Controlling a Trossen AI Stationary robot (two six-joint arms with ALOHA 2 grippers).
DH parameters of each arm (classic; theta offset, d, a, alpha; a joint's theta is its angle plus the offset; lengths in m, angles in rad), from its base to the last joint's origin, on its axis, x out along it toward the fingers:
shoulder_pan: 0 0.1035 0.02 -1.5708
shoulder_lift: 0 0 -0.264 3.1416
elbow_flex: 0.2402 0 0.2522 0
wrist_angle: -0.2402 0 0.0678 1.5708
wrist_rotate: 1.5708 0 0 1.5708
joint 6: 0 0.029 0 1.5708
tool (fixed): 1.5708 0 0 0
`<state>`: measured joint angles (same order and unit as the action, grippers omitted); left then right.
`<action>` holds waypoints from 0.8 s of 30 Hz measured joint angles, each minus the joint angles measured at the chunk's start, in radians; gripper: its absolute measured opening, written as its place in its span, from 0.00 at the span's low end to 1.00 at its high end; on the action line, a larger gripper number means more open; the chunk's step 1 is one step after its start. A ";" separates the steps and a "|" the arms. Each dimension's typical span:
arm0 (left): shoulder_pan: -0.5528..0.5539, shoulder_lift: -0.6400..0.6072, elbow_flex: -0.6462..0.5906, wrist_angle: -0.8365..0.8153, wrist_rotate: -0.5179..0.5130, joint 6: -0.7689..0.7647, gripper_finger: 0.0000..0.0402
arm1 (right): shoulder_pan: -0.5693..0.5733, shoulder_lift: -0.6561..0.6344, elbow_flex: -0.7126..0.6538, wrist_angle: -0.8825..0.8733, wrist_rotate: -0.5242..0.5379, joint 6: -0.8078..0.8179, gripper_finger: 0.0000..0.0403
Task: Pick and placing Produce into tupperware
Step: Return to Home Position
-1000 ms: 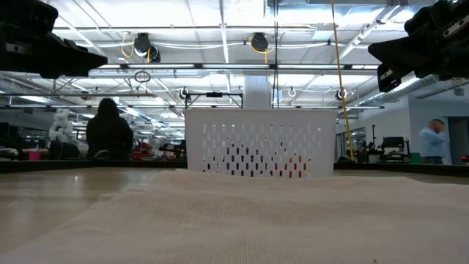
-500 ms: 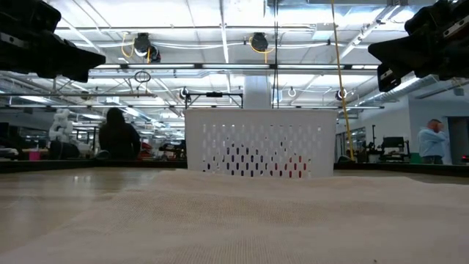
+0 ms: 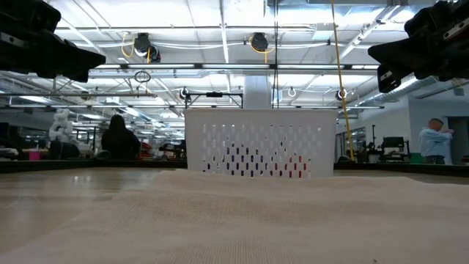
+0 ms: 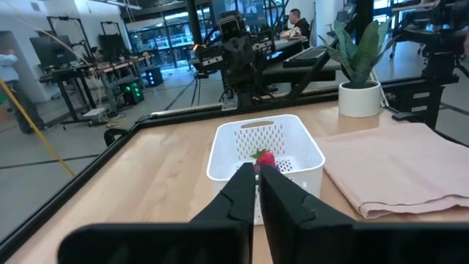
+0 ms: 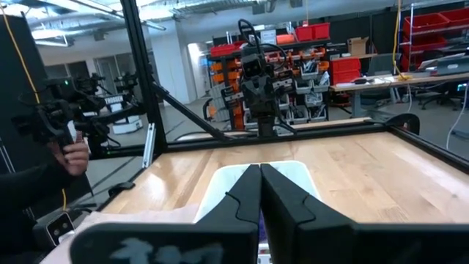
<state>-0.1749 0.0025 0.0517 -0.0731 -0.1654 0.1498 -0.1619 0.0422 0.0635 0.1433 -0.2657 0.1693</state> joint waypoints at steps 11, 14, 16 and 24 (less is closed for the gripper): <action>0.000 0.000 0.000 0.000 0.000 0.004 0.02 | 0.000 0.000 0.000 -0.005 0.001 0.001 0.00; 0.000 0.000 0.000 0.000 0.000 0.003 0.00 | 0.000 0.000 0.000 -0.005 0.001 0.001 0.00; 0.000 0.000 0.000 0.000 0.000 0.003 0.01 | 0.000 0.000 0.000 -0.005 0.001 0.001 0.00; 0.000 0.000 0.000 -0.001 0.000 0.002 0.07 | 0.000 0.000 0.000 -0.005 0.001 0.001 0.00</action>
